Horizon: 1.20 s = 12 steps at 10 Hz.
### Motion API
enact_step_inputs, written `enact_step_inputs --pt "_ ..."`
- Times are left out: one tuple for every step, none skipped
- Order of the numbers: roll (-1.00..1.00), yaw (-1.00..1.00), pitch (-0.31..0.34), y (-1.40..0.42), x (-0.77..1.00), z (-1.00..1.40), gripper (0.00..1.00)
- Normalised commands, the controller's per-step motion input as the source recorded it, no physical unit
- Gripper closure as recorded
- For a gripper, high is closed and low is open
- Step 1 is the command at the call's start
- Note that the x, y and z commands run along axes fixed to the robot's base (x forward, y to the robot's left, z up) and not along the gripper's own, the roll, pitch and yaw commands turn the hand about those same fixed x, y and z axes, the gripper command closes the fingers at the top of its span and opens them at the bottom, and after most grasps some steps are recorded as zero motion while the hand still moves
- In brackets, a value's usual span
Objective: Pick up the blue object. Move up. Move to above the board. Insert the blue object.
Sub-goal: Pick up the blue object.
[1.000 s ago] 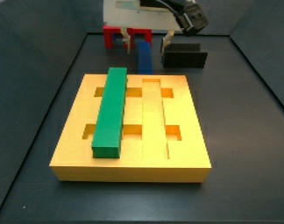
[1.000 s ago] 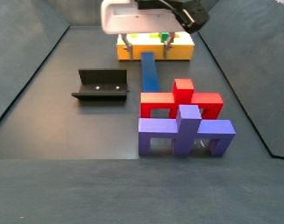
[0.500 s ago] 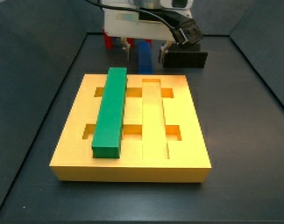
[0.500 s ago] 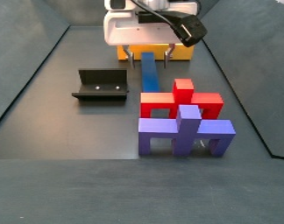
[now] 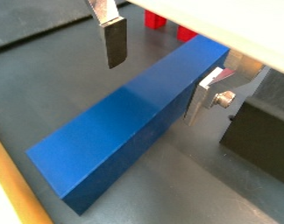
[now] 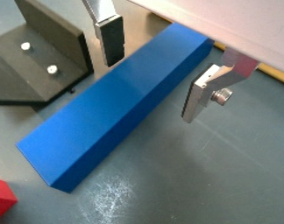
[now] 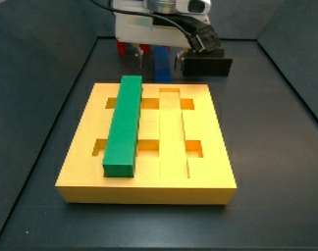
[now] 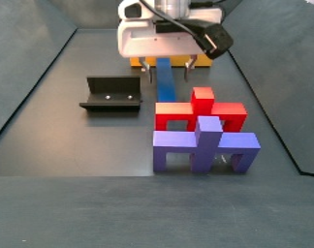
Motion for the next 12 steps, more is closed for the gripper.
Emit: enact_step_inputs --pt "0.10 0.00 -0.023 0.03 0.00 -0.18 0.00" --pt "0.06 0.00 -0.031 0.02 -0.04 -0.12 0.00" --pt "0.00 0.00 0.000 0.00 0.00 0.00 0.00" --pt "0.00 0.00 0.000 0.00 0.00 0.00 1.00" --pt "0.00 0.00 0.000 0.00 0.00 0.00 1.00" --pt "0.00 0.00 0.000 0.00 0.00 0.00 1.00" --pt "0.00 0.00 0.000 0.00 0.00 0.00 1.00" --pt "0.00 0.00 0.000 0.00 0.00 0.00 1.00" --pt "0.00 0.00 0.000 0.00 0.00 0.00 1.00" --pt "0.00 0.00 0.000 0.00 0.00 0.00 1.00" --pt "0.00 0.00 0.000 0.00 0.00 0.00 1.00" --pt "0.00 0.00 0.000 0.00 0.00 0.00 1.00"
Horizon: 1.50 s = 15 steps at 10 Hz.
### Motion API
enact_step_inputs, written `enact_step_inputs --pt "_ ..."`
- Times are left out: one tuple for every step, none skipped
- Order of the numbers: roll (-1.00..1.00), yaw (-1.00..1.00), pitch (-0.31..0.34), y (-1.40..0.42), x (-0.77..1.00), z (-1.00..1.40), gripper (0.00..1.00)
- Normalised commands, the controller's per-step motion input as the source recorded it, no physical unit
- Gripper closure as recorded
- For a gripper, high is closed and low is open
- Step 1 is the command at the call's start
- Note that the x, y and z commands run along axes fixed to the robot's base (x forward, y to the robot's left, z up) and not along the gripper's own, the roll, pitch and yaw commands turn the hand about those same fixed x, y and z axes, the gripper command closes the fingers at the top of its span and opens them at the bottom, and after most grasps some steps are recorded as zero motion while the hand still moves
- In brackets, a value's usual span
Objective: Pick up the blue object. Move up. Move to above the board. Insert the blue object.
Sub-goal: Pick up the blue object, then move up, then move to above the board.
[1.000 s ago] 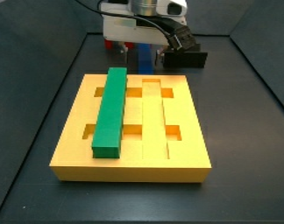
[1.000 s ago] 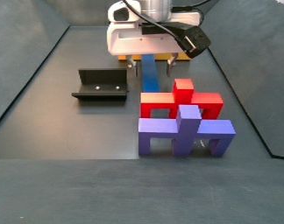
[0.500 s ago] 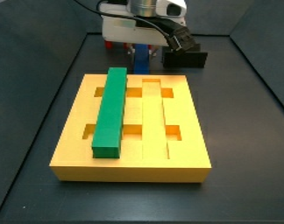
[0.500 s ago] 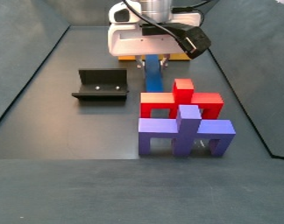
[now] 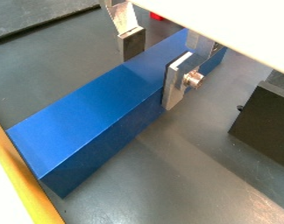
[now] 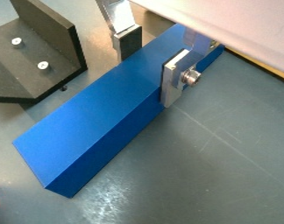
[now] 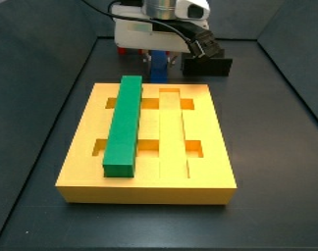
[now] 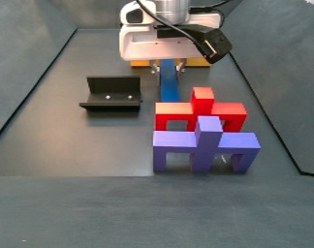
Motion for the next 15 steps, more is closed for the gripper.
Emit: enact_step_inputs --pt "0.00 0.00 0.000 0.00 0.00 0.00 1.00" --pt "0.00 0.00 0.000 0.00 0.00 0.00 1.00" --pt "0.00 0.00 0.000 0.00 0.00 0.00 1.00" --pt "0.00 0.00 0.000 0.00 0.00 0.00 1.00" --pt "0.00 0.00 0.000 0.00 0.00 0.00 1.00" --pt "0.00 0.00 0.000 0.00 0.00 0.00 1.00" --pt "0.00 0.00 0.000 0.00 0.00 0.00 1.00" --pt "0.00 0.00 0.000 0.00 0.00 0.83 1.00" --pt "0.01 -0.05 0.022 0.03 -0.02 0.79 1.00" --pt "0.01 -0.06 0.055 0.03 -0.05 0.55 1.00" --pt "0.02 -0.03 0.032 0.03 0.02 0.19 1.00" --pt "0.00 0.00 0.000 0.00 0.00 1.40 1.00" --pt "-0.01 0.01 0.021 0.00 -0.02 1.40 1.00" --pt "-0.01 0.00 0.028 0.00 -0.04 1.40 1.00" --pt "0.00 0.00 0.001 0.00 -0.01 1.40 1.00"
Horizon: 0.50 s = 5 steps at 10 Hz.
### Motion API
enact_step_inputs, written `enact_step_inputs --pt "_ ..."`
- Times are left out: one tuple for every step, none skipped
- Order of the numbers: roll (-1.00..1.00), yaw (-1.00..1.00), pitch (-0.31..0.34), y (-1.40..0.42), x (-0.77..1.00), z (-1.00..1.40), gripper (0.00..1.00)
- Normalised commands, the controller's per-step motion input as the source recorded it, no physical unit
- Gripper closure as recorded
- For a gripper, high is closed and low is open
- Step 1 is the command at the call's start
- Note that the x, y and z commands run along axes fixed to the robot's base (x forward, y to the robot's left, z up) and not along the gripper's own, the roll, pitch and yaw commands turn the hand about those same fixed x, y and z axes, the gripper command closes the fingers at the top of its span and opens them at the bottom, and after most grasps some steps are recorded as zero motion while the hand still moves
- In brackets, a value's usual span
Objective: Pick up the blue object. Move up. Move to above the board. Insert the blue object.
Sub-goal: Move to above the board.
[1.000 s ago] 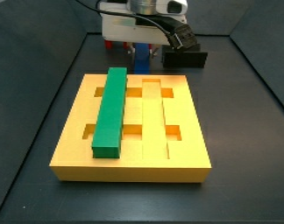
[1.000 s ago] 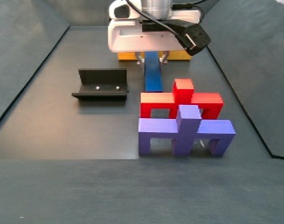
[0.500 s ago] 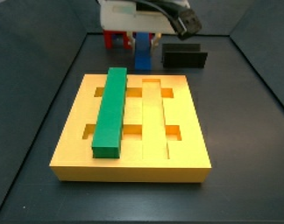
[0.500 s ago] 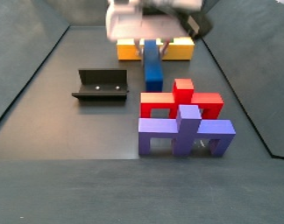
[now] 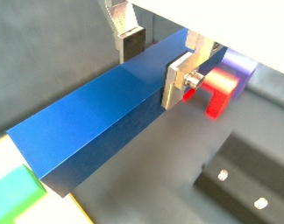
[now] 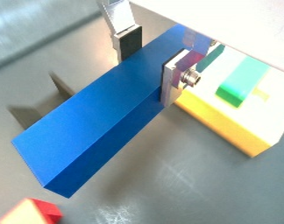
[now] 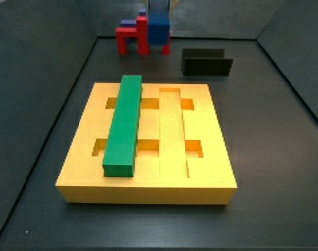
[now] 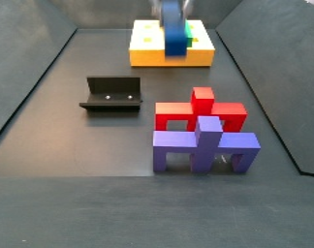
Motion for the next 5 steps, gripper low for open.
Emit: enact_step_inputs --pt "0.00 0.00 0.030 0.00 0.01 1.40 1.00" --pt "0.00 -0.01 0.052 0.00 0.01 1.40 1.00" --pt "0.00 -0.01 0.059 0.00 0.01 0.88 1.00" --pt "0.00 -0.01 0.053 0.00 0.03 0.50 1.00" --pt "0.00 -0.01 0.057 0.00 0.04 0.25 1.00"
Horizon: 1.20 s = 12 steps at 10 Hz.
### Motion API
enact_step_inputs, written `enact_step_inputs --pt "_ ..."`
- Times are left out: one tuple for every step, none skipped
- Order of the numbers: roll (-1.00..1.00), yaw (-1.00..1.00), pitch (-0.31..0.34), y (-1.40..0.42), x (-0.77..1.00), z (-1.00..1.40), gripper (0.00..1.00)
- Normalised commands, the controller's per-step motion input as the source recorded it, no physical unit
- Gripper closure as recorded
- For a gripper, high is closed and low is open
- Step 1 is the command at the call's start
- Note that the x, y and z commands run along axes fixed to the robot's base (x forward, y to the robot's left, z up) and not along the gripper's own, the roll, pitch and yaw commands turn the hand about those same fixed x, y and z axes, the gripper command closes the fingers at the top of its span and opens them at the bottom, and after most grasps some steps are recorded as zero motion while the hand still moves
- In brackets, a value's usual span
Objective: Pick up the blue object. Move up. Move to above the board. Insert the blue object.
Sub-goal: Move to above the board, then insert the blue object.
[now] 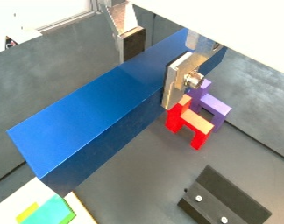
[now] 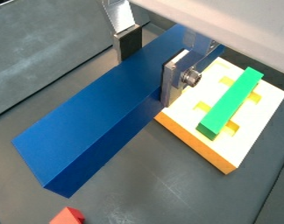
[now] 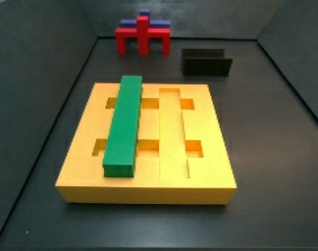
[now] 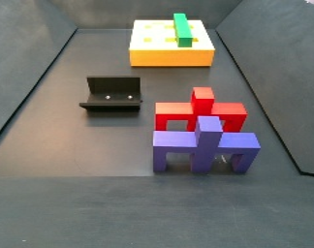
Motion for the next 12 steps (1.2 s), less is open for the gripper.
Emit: enact_step_inputs --pt "0.00 0.00 0.057 0.00 0.03 0.18 1.00" --pt "-0.05 -0.09 0.115 -1.40 -0.06 0.29 1.00" --pt "-0.01 -0.06 0.101 -1.40 -0.06 0.27 1.00" --pt "0.01 -0.03 0.097 -1.40 -0.05 0.28 1.00" --pt "-0.02 -0.04 0.102 -1.40 -0.04 0.28 1.00" --pt "0.01 -0.01 0.107 -1.40 -0.01 0.29 1.00" --pt "0.00 -0.01 0.115 -1.40 0.01 0.29 1.00" --pt "0.00 0.00 0.149 -0.56 0.06 0.13 1.00" --pt "0.00 0.00 0.149 -0.36 0.07 0.08 1.00" --pt "0.00 0.00 0.000 0.00 0.02 0.00 1.00" --pt "0.16 -0.22 0.130 -0.28 0.34 -0.10 1.00" --pt "0.32 -0.21 0.127 -0.37 0.53 -0.61 1.00"
